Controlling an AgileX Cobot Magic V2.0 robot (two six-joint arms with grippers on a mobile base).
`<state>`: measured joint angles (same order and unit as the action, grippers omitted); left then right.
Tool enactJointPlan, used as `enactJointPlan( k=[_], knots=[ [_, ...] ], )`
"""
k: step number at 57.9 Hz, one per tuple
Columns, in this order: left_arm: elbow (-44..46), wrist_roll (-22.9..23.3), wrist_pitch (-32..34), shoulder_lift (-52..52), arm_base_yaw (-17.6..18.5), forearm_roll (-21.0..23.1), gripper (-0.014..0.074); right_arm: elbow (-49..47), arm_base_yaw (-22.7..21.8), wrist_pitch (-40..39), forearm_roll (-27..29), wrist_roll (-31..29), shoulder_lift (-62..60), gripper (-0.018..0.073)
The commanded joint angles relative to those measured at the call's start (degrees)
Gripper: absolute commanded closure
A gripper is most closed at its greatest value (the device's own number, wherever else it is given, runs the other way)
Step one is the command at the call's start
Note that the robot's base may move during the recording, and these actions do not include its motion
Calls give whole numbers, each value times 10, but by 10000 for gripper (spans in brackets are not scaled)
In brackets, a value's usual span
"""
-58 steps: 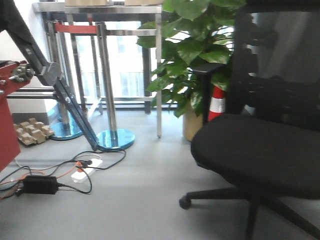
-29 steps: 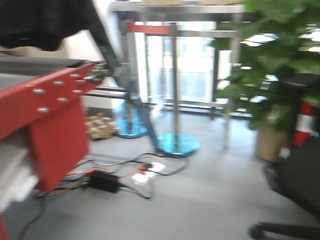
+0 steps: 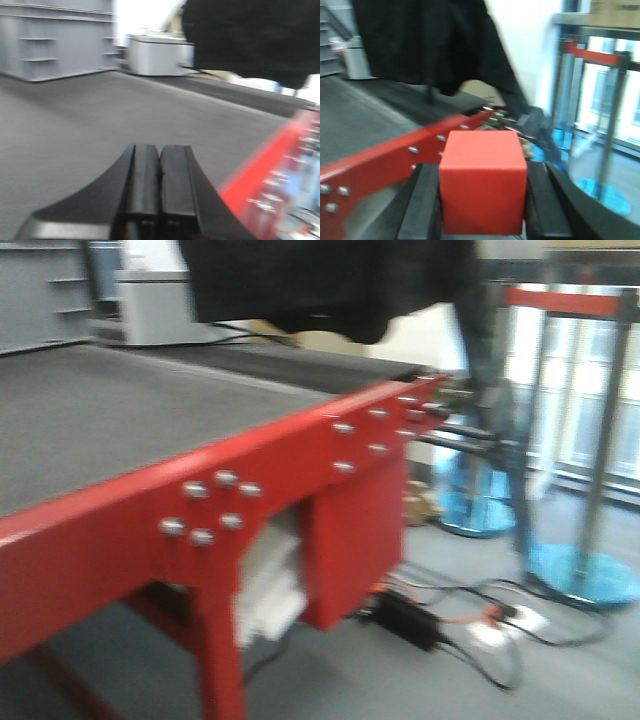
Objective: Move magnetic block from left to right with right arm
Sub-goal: 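Turn the base toward the carpeted area with cardboard boxes, cube held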
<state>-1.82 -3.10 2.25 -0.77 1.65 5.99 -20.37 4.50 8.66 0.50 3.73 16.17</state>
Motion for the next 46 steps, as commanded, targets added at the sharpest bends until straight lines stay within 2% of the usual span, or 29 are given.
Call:
enactJointPlan(
  k=[1, 46],
  knots=[
    [-4, 1, 50, -4, 3, 3, 722, -17, -4, -51, -5, -5, 7, 309],
    [-4, 1, 50, -4, 3, 3, 722, -17, -4, -51, -5, -5, 7, 309]
  ],
)
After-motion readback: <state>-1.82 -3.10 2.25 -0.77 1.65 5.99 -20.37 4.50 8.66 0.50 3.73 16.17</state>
